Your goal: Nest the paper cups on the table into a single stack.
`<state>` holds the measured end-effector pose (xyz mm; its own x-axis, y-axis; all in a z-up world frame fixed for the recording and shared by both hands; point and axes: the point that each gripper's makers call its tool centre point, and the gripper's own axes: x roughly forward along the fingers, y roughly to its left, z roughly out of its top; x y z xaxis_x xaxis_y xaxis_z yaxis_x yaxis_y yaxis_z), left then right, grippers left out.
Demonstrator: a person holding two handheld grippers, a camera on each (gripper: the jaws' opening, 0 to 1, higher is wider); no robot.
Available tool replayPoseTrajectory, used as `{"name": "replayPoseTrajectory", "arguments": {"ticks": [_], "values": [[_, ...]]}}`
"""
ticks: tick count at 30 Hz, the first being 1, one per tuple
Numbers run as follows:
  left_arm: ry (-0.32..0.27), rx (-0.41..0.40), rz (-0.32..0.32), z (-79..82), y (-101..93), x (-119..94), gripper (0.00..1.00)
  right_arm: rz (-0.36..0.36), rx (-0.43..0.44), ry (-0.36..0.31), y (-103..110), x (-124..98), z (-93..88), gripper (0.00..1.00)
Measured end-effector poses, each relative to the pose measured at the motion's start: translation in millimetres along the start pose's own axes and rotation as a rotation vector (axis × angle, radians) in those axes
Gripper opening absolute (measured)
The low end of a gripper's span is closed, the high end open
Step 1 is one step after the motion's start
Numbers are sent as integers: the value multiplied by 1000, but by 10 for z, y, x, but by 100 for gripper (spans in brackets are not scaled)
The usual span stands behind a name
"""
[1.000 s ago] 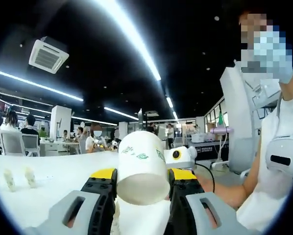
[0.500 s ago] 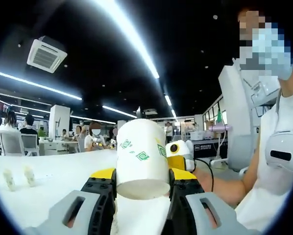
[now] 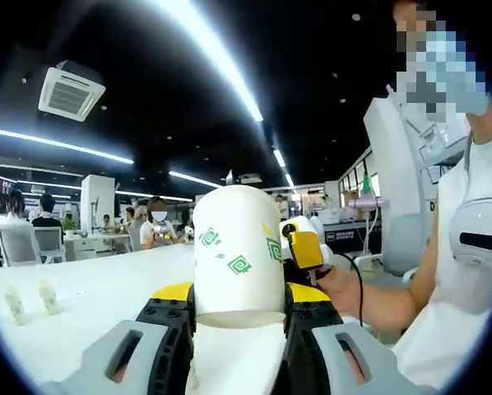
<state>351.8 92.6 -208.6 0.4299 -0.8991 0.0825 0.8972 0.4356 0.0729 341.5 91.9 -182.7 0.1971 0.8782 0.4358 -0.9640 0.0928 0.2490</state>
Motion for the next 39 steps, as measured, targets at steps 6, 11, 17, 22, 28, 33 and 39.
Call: {"name": "replayPoseTrajectory", "arguments": {"ticks": [6,11,17,22,28,33,39], "values": [[17,-4,-21,-40,-47,30,44,12,-9,6,40,45,15,48],[33,-5,-15,-78,-35,25,44,-1,-59,29,45,76,0,46],[25,1,48,-112,75,-14,47,-5,-95,37,-17,91,4,46],[5,-51,109,-129,228,-130,50,-26,-106,31,-167,67,109,46],[-15,-67,159,-131,308,-300,49,-89,-229,90,-421,87,226,46],[-39,-59,203,-159,349,-413,46,-136,-313,176,-696,157,202,46],[-10,-55,206,-233,353,-453,48,-142,-353,250,-839,240,84,46]]}}
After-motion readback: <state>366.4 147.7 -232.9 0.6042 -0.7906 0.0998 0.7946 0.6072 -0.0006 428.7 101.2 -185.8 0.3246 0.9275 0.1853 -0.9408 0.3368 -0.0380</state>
